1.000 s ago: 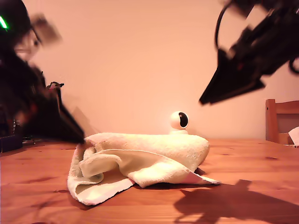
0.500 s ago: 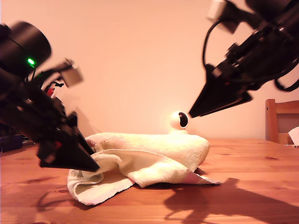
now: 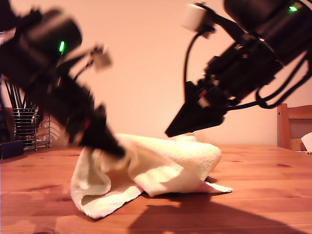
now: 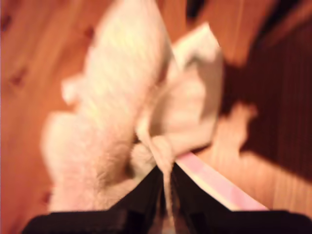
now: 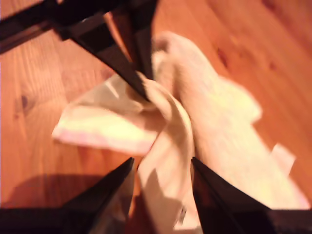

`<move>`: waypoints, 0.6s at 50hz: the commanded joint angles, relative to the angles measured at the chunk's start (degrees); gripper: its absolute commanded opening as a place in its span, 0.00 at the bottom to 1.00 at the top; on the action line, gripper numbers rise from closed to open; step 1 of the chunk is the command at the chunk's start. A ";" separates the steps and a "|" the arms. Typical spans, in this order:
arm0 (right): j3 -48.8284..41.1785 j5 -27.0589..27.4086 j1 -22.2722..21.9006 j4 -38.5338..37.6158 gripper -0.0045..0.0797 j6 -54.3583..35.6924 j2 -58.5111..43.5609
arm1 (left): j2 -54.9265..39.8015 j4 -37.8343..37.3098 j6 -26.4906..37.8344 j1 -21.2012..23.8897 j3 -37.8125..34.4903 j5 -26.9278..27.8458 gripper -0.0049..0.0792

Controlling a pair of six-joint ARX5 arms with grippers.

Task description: Fold the tea towel in front of you. After folding it, place it to the left side.

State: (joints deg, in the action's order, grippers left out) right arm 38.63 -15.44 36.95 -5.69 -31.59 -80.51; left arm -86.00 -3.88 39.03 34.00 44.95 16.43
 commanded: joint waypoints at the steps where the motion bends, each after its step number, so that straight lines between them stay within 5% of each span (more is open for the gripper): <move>1: 0.90 1.03 0.13 -1.86 0.45 -0.20 -1.01 | 1.57 -2.23 0.37 0.83 0.96 -0.74 0.04; 30: 2.99 -0.61 1.79 -3.37 0.45 1.84 -5.90 | 6.99 -11.58 2.99 2.56 8.24 -5.55 0.04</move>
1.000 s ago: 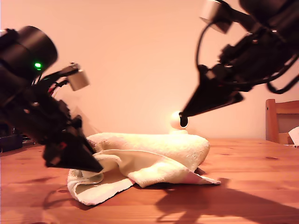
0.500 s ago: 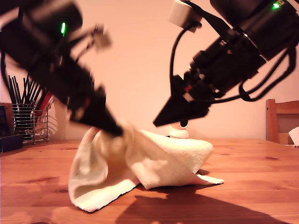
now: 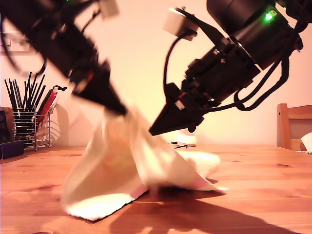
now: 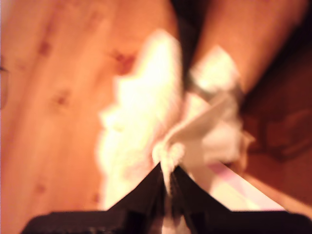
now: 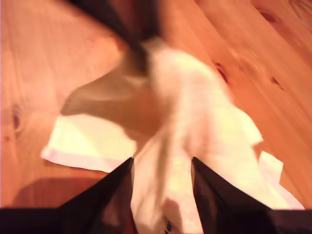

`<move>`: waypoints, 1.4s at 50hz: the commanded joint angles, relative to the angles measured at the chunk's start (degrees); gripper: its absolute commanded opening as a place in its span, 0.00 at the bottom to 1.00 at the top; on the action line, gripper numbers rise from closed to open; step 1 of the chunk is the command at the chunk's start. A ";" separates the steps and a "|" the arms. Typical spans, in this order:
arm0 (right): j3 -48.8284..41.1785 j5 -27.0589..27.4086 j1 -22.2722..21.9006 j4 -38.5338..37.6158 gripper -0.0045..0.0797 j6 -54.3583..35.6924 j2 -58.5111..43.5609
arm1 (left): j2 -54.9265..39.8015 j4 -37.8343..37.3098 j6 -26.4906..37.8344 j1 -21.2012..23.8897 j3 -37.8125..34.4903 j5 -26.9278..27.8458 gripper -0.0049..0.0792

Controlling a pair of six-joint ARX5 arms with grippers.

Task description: Fold the tea towel in front of you. After folding it, place it to the left side.

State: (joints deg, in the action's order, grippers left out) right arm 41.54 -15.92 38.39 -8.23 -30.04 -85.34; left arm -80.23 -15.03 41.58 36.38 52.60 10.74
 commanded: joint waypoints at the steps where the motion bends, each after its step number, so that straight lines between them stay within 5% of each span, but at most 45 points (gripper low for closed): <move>1: 0.09 -0.15 0.33 -0.94 0.45 0.28 -1.31 | 1.22 -0.68 0.44 0.17 0.94 0.15 0.04; 22: 0.09 2.16 0.17 -2.12 0.43 1.53 -7.43 | 3.34 -6.19 0.48 0.17 6.05 0.09 0.04; 34: 0.09 2.62 -0.20 -2.19 0.29 1.46 -7.50 | 5.35 -6.36 0.92 0.17 6.14 -1.11 0.04; 38: 0.11 2.62 -0.17 -2.12 0.04 1.51 -7.50 | 5.38 -6.69 0.90 0.15 6.14 -1.27 0.04; 43: 0.24 3.43 -0.17 -1.51 0.04 1.60 -7.39 | 5.35 -7.45 0.90 0.11 6.14 -1.42 0.04; 58: 6.71 15.37 -1.25 12.02 0.04 1.46 -3.80 | 5.33 -8.68 0.87 -1.70 6.14 -4.17 0.04; 62: 9.66 15.50 -2.12 16.28 0.04 1.38 -1.42 | 5.33 -9.51 0.72 -2.73 6.14 -4.17 0.11; 70: 15.12 15.47 -2.80 21.40 0.04 -0.02 2.80 | 4.57 -10.54 -0.70 -4.61 6.14 -3.02 0.47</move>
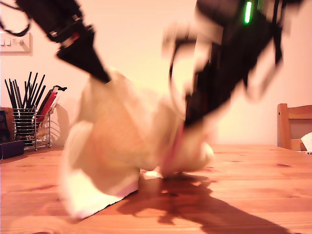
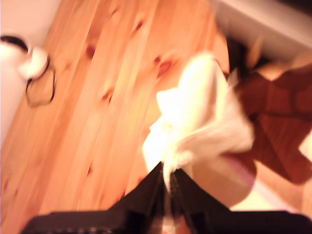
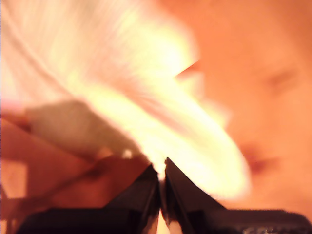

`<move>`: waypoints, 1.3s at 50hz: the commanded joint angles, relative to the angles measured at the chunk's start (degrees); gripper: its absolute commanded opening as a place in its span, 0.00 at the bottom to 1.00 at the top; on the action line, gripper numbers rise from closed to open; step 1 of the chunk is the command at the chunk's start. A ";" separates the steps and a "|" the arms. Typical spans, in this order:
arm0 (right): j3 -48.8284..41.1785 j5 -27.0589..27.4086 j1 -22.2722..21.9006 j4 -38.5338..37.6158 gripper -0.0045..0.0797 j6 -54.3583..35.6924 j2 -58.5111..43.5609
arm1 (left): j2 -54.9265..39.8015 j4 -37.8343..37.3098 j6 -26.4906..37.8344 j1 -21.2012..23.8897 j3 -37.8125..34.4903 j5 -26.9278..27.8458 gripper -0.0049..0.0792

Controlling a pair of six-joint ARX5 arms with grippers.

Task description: Fold the tea towel in front of you. After folding it, place it to the left side.

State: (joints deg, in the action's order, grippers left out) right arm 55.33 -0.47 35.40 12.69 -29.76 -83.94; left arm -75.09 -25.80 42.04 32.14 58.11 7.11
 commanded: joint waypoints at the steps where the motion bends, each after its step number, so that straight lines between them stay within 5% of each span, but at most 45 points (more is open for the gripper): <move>1: 1.92 0.02 0.20 0.85 0.04 -0.31 1.77 | -0.76 0.26 -1.16 -0.61 0.63 0.85 0.48; 23: 9.86 0.02 0.20 4.85 0.04 -1.79 3.17 | -10.14 -2.60 -12.61 -1.22 0.61 9.70 0.48; 45: 9.86 -0.04 -0.57 3.87 0.04 -2.01 3.15 | -19.98 -9.94 -20.20 -0.20 0.50 9.70 0.48; 65: 9.86 -0.68 -1.31 3.63 0.04 -2.01 3.13 | -23.74 -7.48 -19.78 3.28 0.50 -7.50 0.45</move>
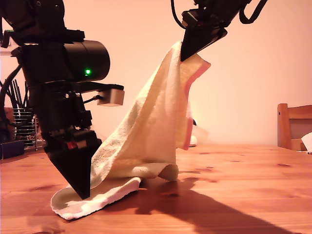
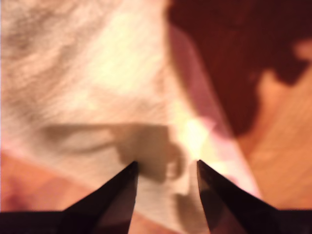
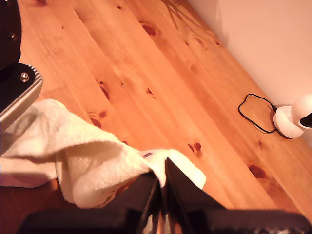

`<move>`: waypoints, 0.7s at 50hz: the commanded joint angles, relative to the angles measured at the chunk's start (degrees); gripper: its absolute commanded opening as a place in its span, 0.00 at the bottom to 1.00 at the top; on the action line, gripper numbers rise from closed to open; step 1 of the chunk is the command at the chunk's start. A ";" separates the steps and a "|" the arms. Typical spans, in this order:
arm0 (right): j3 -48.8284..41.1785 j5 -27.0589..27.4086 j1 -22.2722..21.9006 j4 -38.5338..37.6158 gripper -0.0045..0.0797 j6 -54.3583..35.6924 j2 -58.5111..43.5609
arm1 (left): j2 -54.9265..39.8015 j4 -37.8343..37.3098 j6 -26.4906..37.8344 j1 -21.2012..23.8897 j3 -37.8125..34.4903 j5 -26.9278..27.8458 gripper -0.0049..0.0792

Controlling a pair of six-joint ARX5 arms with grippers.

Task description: Fold the tea towel in front of you. After folding it, place it to the left side.

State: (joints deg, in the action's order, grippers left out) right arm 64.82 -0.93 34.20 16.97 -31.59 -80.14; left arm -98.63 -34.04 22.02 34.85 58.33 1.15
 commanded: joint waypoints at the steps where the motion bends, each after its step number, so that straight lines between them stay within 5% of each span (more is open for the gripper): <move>1: 0.37 -0.22 -0.11 -0.68 0.04 -0.17 -0.68 | -0.20 1.03 0.24 0.79 0.28 -2.36 0.44; 15: 0.37 -0.66 -0.11 -0.85 0.04 -0.17 -0.68 | -0.37 1.75 -1.05 2.10 0.28 -5.01 0.41; 30: 0.37 -0.55 -0.11 -0.83 0.04 -0.17 -0.68 | -0.37 -2.05 -0.57 1.55 0.28 -4.63 0.02; 35: 0.37 0.07 -0.52 -0.81 0.04 -0.20 -0.68 | -0.15 -3.32 -0.35 1.16 0.31 -8.04 0.03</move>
State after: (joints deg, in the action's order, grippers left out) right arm 64.82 -0.99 34.15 16.73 -31.62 -80.14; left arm -98.63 -36.91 21.37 36.34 58.33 -5.52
